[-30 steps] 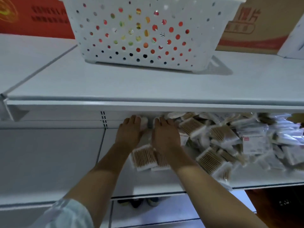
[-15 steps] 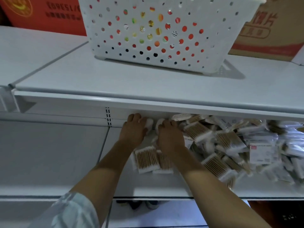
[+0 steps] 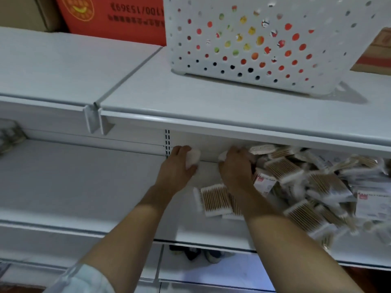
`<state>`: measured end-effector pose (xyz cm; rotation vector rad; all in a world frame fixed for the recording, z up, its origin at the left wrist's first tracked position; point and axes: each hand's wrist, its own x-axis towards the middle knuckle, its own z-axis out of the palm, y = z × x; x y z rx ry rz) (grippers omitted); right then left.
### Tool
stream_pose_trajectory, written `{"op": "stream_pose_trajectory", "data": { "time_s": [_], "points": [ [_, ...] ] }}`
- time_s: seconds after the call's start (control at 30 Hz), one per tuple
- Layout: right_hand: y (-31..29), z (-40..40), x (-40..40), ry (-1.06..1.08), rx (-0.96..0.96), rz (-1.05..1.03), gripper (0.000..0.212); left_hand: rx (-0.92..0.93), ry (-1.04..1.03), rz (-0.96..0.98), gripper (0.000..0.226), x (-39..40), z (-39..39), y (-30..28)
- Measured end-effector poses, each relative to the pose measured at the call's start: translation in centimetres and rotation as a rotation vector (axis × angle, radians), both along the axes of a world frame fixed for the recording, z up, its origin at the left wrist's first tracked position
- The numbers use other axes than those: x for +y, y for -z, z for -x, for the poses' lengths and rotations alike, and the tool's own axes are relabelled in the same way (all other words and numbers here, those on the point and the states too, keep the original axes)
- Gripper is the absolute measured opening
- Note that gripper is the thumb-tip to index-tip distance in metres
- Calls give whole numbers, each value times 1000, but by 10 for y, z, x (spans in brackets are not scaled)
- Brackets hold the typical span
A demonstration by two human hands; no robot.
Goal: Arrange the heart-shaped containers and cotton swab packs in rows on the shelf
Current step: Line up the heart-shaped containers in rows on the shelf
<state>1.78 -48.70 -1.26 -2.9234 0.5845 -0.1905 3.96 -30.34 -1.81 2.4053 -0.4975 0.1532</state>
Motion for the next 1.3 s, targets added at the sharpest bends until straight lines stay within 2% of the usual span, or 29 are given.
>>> {"op": "stream_pose_trajectory", "data": {
  "time_s": [0.07, 0.2, 0.3, 0.37, 0.5, 0.63, 0.83, 1.0, 1.13, 1.3],
  "points": [
    [1, -7, 2, 19, -33, -94, 55, 9, -27, 35, 59, 11, 4, 0],
    [1, -7, 9, -106, -164, -144, 38, 55, -110, 134, 64, 29, 9, -3],
    [-3, 5, 21, -208, -483, -356, 40, 72, -189, 243, 57, 42, 14, -11],
    [-6, 14, 34, -255, -604, -495, 35, 79, -214, 343, 48, 53, 20, -19],
    [-15, 30, 74, -355, -522, -854, 26, 123, -238, 417, 38, 88, 32, -29],
    [-21, 44, 119, -502, -382, -950, 28, 251, -227, 518, 29, 129, 44, -37],
    [-33, 52, 216, -505, -224, -996, 29, 245, -168, 732, 18, 221, 62, -39],
    [-37, 59, 315, -518, -222, -1007, 35, 316, -107, 688, 27, 326, 68, -34],
    [-30, 53, 382, -540, -197, -997, 36, 334, -107, 642, 24, 398, 67, -36],
    [-25, 23, 445, -562, -199, -839, 40, 306, -158, 653, 21, 468, 46, -44]
  ]
}}
